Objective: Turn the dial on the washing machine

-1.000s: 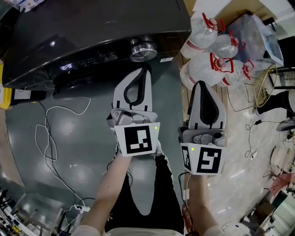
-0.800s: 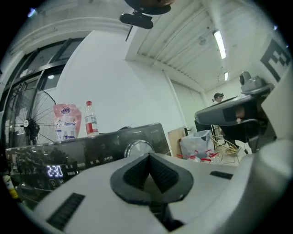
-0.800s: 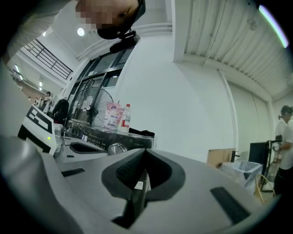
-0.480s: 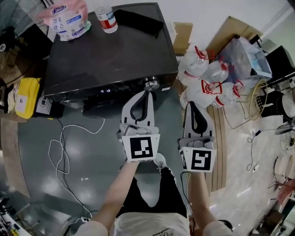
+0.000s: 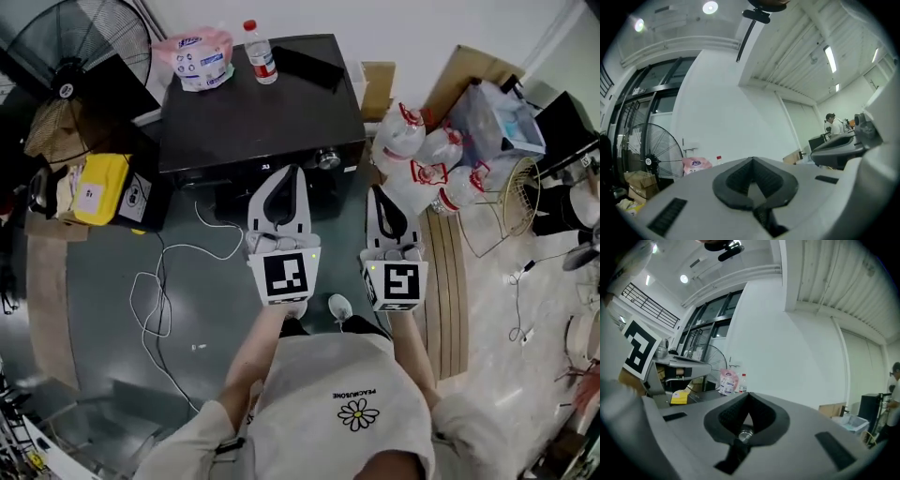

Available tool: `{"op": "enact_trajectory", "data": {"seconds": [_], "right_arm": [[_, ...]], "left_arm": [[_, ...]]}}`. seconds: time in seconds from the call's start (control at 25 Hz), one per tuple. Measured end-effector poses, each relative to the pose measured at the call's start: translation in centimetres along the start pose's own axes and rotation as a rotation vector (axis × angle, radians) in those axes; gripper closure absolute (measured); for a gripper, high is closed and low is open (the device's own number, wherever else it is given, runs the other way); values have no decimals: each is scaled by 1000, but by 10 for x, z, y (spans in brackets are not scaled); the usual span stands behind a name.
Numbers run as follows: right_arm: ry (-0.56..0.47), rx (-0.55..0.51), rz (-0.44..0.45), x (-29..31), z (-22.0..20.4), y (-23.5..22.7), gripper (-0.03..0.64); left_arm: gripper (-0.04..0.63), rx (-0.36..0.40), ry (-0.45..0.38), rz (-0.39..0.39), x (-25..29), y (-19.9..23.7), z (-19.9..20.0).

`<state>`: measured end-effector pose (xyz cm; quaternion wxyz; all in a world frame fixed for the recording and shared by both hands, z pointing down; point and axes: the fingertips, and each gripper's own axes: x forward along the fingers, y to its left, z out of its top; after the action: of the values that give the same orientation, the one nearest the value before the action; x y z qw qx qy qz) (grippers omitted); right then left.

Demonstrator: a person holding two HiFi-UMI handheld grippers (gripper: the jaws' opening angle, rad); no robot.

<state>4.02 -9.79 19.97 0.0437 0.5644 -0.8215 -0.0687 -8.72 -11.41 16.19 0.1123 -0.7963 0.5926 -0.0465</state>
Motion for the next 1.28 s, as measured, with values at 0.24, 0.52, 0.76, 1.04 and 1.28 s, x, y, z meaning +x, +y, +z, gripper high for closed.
{"op": "enact_trajectory", "data": {"seconds": [0.24,0.52,0.76,1.04,1.28], "right_arm": [[-30,1,86,-9,9,24,614],[-46,-9,167,-11,15,26,614],[-61,15,186,-13,15,13,615],[-54,31,177,-19,10,4,615],[-31,40,168,-21,1,-3,614]], "left_arm": [[597,-28,19,112,-36,18,-8],[597,-43,36,215,-52,19,-14],[597,-32,46,259,-55,13,-12],[597,-22,64,256,-55,5,-14],[597,-29,68,251,-51,0,-14]]}}
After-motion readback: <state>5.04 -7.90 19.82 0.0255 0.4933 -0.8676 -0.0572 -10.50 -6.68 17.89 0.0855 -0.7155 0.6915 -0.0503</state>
